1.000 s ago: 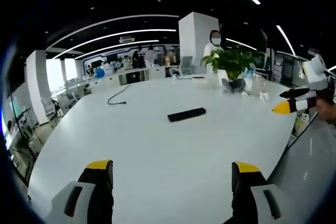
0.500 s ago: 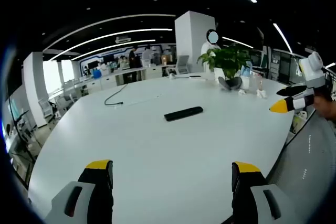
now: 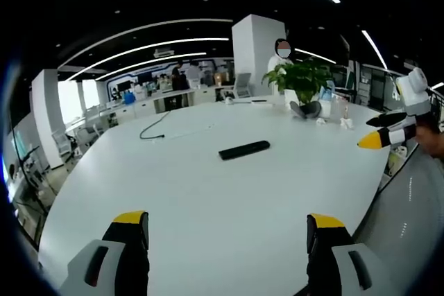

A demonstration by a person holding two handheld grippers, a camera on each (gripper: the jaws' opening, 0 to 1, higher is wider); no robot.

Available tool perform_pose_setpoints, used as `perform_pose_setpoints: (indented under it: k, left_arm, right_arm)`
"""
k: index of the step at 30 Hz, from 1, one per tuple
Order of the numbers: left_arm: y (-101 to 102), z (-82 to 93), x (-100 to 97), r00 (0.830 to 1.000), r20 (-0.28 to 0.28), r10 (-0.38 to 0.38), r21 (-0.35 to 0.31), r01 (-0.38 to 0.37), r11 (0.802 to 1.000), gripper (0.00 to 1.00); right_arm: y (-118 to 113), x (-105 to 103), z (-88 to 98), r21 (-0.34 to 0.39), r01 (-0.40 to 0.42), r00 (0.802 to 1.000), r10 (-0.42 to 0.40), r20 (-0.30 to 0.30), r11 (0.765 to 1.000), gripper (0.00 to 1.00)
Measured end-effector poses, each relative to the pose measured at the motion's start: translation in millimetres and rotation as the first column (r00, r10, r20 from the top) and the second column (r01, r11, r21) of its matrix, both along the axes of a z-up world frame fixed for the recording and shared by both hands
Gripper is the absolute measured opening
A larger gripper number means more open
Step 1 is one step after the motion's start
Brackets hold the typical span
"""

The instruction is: Press the specified remote control buttons in sequence, fully releasing each button before pressing the next.

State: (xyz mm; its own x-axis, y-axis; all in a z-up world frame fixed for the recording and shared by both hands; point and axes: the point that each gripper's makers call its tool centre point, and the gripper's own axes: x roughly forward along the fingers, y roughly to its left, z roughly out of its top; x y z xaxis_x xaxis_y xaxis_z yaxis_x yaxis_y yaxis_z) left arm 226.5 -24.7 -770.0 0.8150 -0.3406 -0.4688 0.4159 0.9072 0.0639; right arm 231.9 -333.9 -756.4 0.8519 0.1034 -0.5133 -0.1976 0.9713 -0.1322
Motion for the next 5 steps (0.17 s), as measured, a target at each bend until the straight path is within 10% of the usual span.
perform_pose_setpoints:
  k: [5]
  left_arm:
    - [-1.2,-0.1,-0.1,1.0,-0.001,-0.005,0.001,0.005,1.0,0.99]
  right_arm:
    - [0.0,0.2,-0.1,0.004,0.001,1.0,-0.001,0.0,1.0,0.83]
